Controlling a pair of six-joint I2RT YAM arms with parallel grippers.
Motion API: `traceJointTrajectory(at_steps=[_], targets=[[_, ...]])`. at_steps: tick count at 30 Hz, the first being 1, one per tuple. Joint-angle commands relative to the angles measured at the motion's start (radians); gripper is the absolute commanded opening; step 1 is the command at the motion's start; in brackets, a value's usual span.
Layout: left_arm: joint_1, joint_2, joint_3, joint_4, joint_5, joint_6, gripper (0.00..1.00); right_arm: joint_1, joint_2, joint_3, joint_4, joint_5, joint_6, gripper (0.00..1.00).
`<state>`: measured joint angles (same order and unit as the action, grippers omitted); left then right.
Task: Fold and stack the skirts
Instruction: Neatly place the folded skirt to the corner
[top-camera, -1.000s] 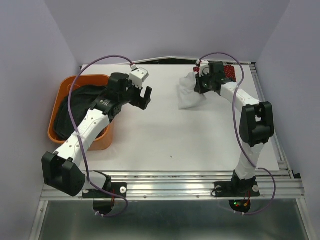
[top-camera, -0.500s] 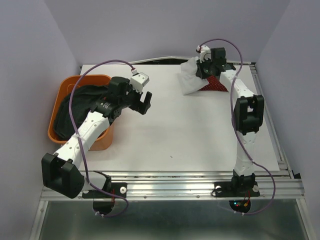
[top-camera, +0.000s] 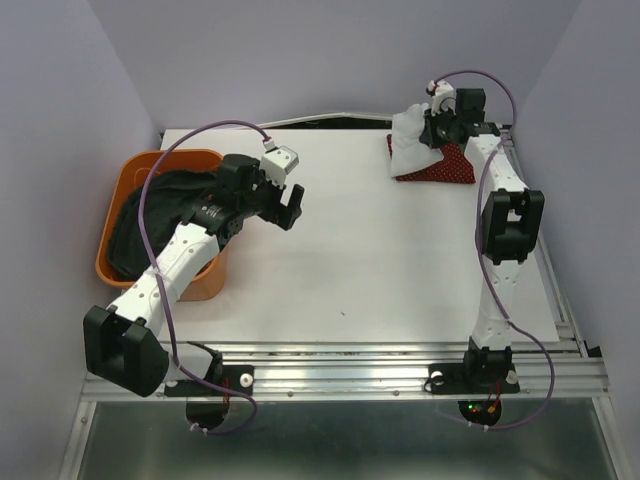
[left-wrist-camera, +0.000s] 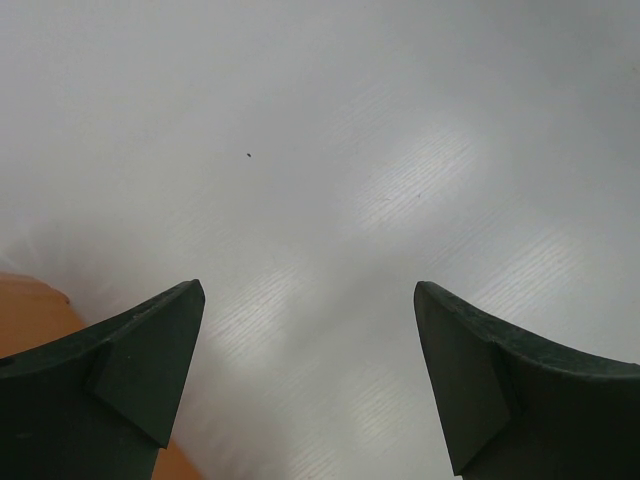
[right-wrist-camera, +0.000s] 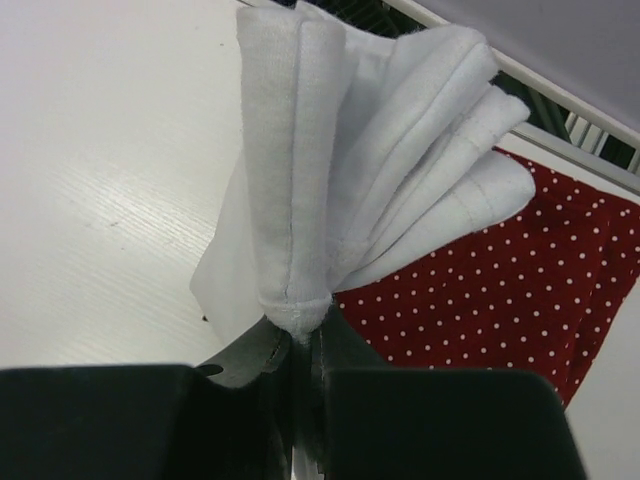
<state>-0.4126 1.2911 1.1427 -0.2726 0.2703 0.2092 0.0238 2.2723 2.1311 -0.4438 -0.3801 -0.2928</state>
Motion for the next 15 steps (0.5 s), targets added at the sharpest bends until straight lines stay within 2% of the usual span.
traceJointTrajectory(at_steps=[1, 15], targets=[[-0.002, -0.01, 0.005, 0.029, 0.012, 0.009, 0.98, -0.024, 0.026, 0.055, 0.011, -0.048, -0.026, 0.01], [-0.002, 0.001, 0.005, 0.004, -0.005, 0.016, 0.98, -0.088, 0.199, 0.127, 0.017, -0.068, -0.011, 0.01]])
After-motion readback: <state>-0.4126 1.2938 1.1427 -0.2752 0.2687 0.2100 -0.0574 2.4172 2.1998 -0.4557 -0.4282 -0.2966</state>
